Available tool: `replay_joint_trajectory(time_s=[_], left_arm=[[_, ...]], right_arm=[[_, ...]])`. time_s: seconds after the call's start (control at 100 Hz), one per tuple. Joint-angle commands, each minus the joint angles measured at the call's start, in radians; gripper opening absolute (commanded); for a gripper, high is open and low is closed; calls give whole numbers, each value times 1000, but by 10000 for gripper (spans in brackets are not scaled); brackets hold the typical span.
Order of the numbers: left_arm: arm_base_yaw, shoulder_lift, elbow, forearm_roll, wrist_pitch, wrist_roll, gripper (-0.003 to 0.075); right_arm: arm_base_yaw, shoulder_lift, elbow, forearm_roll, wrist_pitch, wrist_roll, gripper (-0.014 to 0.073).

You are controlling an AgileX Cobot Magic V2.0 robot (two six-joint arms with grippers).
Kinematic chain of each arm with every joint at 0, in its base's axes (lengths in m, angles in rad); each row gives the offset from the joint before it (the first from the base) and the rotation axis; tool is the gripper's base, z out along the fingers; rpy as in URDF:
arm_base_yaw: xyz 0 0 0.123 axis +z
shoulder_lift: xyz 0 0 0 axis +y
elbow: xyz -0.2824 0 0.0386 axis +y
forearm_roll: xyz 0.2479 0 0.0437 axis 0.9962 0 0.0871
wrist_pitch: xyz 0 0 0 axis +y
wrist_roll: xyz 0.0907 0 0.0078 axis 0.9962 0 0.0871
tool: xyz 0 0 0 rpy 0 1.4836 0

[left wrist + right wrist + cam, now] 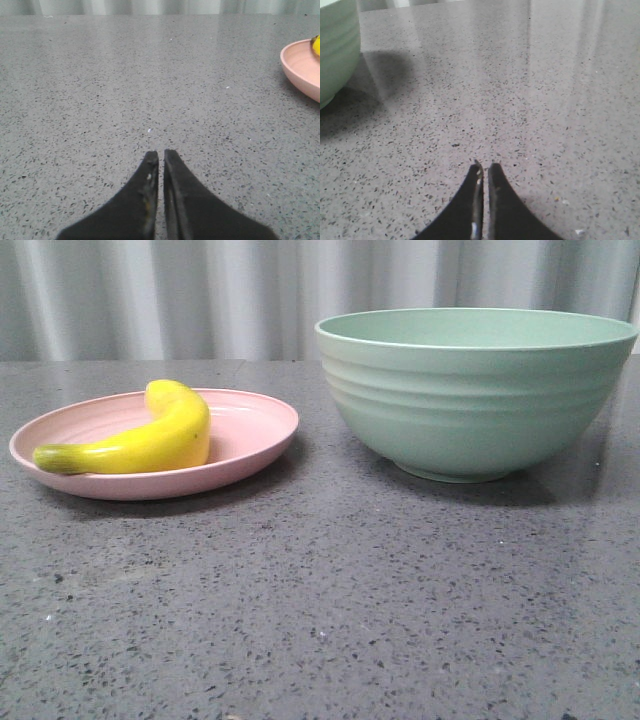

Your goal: Transfer banana from pink plate to green bowl

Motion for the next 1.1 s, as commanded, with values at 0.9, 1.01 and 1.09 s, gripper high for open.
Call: replay_joint_trajectory(time_s=[0.9, 1.01, 1.09], left_arm=[[3, -29, 10, -17, -335, -3, -20], [3, -29, 8, -17, -369, -3, -20], [1, -29, 8, -17, -383, -3, -20]], right_arm=[[-6, -19, 22, -7, -412, -4, -62], [-6, -19, 22, -7, -416, -4, -62], [-6, -17, 22, -3, -415, -4, -62]])
